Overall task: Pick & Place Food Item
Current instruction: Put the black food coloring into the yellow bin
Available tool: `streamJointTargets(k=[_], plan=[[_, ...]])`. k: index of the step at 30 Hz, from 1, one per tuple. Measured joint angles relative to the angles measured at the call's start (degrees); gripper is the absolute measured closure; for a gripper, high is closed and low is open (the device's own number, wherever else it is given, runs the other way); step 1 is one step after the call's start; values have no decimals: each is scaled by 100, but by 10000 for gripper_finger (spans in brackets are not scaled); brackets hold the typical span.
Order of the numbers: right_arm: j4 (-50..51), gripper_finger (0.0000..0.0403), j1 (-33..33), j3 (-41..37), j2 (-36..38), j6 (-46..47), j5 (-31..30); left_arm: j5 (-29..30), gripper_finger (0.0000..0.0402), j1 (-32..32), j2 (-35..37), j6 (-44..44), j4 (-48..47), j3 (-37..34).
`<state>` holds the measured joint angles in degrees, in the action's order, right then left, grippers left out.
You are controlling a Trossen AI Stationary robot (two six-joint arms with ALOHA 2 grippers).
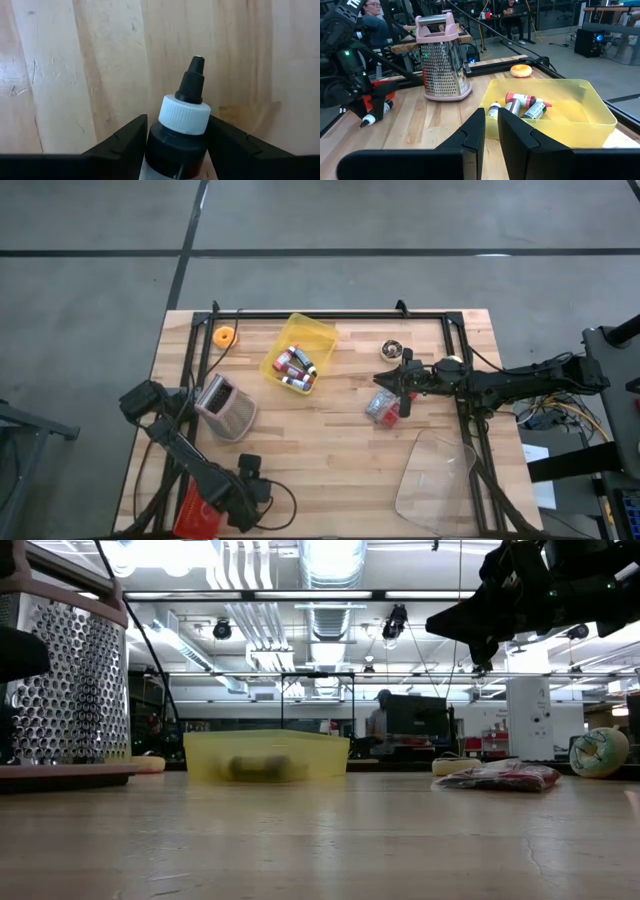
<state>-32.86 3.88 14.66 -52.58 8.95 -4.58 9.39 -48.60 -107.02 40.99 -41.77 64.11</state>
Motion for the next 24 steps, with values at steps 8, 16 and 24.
streamJointTargets(k=[8,16,24], plan=[[2,355,1,0,-2,1,0,-67,209,55,15,-2,132,-83],[1,355,0,0,-1,1,0,-70,243,57,15,-2,156,-87],[0,355,2,0,-1,1,0,-69,251,57,13,-35,181,-87]])
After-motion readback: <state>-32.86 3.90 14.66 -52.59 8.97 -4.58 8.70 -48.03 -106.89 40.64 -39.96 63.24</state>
